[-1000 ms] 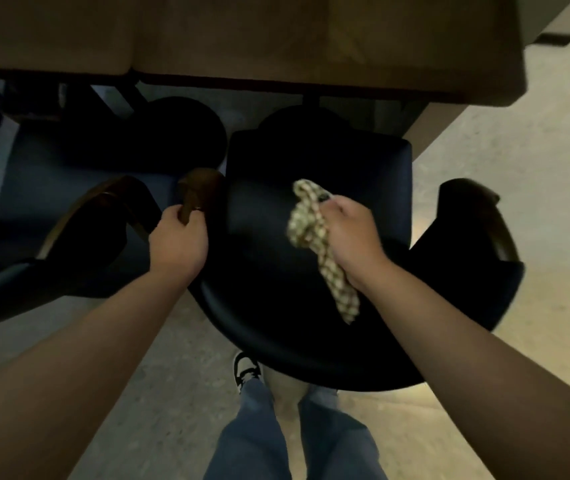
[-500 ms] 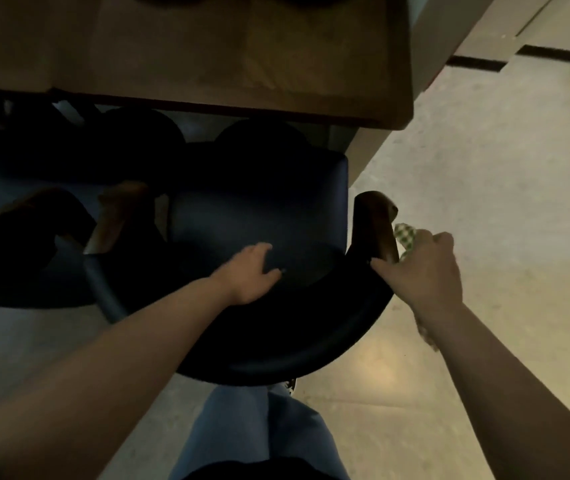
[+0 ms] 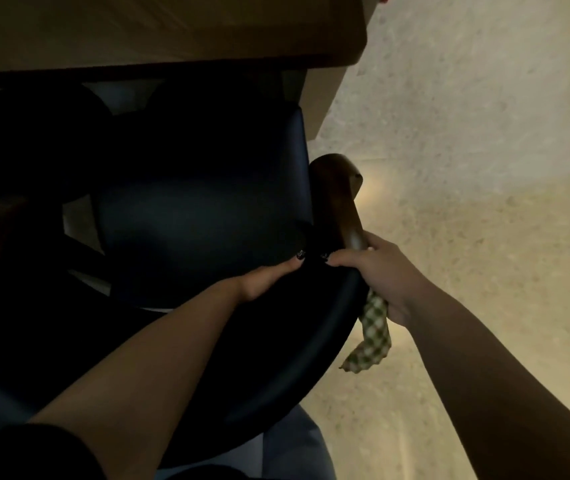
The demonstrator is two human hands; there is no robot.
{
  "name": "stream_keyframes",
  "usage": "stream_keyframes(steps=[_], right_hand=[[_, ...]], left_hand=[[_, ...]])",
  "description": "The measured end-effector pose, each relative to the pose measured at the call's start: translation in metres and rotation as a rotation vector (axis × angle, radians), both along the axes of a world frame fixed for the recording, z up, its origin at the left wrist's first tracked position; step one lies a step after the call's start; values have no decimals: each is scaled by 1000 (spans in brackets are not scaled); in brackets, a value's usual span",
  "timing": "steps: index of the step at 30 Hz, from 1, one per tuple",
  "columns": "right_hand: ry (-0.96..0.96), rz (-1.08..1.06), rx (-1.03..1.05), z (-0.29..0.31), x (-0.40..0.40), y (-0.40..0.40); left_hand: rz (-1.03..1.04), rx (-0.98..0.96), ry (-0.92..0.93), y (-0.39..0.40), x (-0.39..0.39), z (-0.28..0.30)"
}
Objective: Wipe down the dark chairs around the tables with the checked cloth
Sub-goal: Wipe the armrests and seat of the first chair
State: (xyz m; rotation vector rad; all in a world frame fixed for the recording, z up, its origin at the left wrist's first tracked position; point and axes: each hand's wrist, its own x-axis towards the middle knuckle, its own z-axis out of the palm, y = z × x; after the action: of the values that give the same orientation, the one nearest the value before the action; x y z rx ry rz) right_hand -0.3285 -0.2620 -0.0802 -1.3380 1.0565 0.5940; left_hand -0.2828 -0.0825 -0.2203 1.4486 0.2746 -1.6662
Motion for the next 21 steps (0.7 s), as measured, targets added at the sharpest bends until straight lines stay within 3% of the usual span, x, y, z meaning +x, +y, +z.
stream_keyframes(steps=[13, 21], right_hand=[[-138, -6, -6, 26, -40, 12], [-94, 35, -38, 24, -143, -8]], left_hand=[[2, 99, -221, 0, -43, 39], [-20, 114, -112, -16, -150, 54]])
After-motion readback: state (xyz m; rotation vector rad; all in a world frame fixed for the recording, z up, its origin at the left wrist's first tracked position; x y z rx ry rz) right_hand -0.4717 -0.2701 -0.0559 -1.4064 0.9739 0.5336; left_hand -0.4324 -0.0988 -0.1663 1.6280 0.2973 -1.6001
